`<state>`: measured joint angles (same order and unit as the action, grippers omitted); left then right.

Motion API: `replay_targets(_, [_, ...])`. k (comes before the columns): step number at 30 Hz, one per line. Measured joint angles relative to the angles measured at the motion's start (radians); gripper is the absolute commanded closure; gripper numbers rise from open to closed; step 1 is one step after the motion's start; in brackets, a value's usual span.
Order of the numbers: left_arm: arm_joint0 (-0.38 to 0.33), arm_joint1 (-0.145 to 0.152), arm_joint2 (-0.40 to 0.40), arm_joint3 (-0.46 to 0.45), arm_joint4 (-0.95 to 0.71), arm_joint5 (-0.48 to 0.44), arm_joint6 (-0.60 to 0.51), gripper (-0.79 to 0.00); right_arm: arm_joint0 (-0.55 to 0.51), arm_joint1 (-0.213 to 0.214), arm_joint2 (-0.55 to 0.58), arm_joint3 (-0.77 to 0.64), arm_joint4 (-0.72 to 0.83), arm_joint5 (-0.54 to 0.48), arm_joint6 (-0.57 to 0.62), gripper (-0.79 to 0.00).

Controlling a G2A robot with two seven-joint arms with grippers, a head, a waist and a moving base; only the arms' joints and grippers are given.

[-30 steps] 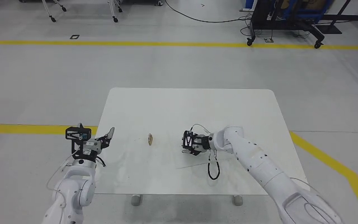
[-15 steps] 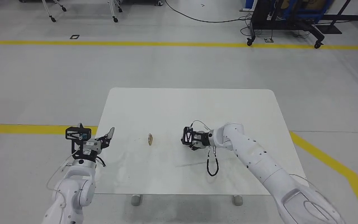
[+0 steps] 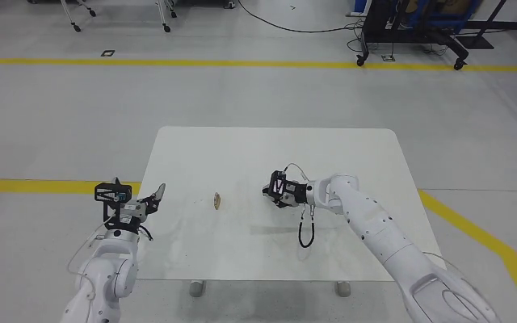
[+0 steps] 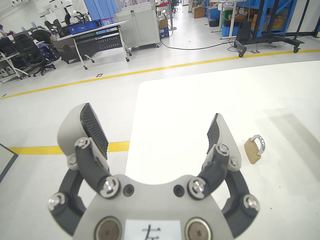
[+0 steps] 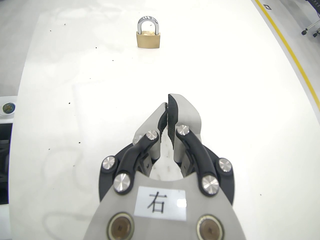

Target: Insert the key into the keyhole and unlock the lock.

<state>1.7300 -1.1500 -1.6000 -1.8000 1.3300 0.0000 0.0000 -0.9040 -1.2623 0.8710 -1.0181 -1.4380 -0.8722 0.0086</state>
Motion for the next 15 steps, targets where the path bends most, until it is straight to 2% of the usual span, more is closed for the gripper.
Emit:
replay_targets(8, [0.0, 0.0, 0.0, 0.0, 0.0, 0.0, 0.0, -0.785, -0.014, 0.002, 0.008, -0.005, 0.006, 0.02, -0.014, 0.0])
replay_targets(11, [0.0, 0.0, 0.0, 0.0, 0.0, 0.0, 0.0, -0.785, -0.039, 0.015, 0.028, -0.02, -0.009, 0.003, -0.106, 0.0])
replay_targets(15, [0.0, 0.0, 0.0, 0.0, 0.0, 0.0, 0.0, -0.785, -0.076, 0.041, 0.067, -0.047, -0.074, -0.017, -0.294, 0.0])
